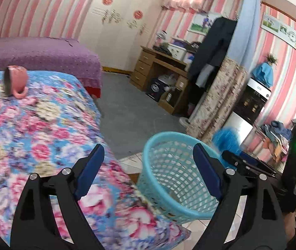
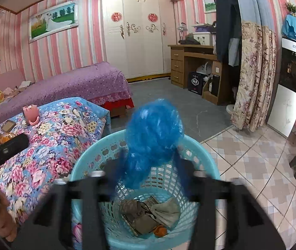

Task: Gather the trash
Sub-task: 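Open the right gripper to drop the blue bag into the basket, then move both tools back to the bed and grasp the white tape roll with the left gripper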

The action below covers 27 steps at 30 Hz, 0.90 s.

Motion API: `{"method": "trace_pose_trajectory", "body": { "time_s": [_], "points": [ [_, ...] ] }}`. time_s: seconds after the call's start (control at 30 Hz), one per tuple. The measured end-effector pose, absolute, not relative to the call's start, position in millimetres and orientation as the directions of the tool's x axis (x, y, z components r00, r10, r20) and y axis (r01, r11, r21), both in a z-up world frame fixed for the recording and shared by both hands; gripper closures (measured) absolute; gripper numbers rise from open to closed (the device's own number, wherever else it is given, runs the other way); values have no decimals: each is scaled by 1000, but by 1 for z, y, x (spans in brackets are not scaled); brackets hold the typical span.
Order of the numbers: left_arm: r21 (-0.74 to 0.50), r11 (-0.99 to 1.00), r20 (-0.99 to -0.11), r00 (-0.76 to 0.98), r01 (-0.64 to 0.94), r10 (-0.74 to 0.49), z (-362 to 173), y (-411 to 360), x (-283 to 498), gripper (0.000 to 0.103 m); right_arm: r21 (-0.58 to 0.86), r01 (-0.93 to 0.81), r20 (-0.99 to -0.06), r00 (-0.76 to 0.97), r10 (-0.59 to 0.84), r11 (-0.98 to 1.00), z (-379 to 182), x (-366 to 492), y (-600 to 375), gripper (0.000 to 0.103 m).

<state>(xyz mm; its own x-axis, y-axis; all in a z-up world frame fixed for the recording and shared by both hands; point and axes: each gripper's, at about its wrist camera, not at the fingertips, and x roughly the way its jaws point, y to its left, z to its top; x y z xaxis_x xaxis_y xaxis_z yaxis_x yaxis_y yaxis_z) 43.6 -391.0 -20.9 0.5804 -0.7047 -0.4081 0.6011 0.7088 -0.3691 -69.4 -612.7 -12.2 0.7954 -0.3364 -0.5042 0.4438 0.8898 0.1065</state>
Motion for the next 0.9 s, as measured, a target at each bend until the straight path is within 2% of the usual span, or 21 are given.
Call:
{"method": "trace_pose_trajectory", "body": {
  "time_s": [0.13, 0.23, 0.4, 0.5, 0.7, 0.9],
  "points": [
    [-435, 726, -369, 630, 532, -683, 0, -333, 46, 16, 108, 427, -507, 800, -319, 898, -12, -62, -600, 27],
    [-429, 755, -358, 674, 496, -646, 19, -289, 56, 11, 100, 411, -513, 802, -307, 906, -10, -53, -586, 27],
    [-291, 864, -369, 785, 411, -498, 42, -208, 67, 10, 103, 387, -503, 815, -287, 916, 4, -37, -560, 25],
    [-214, 912, -375, 833, 349, -406, 46, -152, 69, 10, 38, 339, -469, 837, -283, 940, 18, -15, -526, 25],
    [-28, 997, -452, 889, 67, -73, 22, -44, 93, 9, 69, 175, -403, 905, -133, 982, 50, 39, -439, 24],
    [-103, 995, -496, 867, 5, -56, 3, 15, 105, 9, 79, -4, -395, 918, 35, 997, 65, 83, -346, 23]
  ]
}}
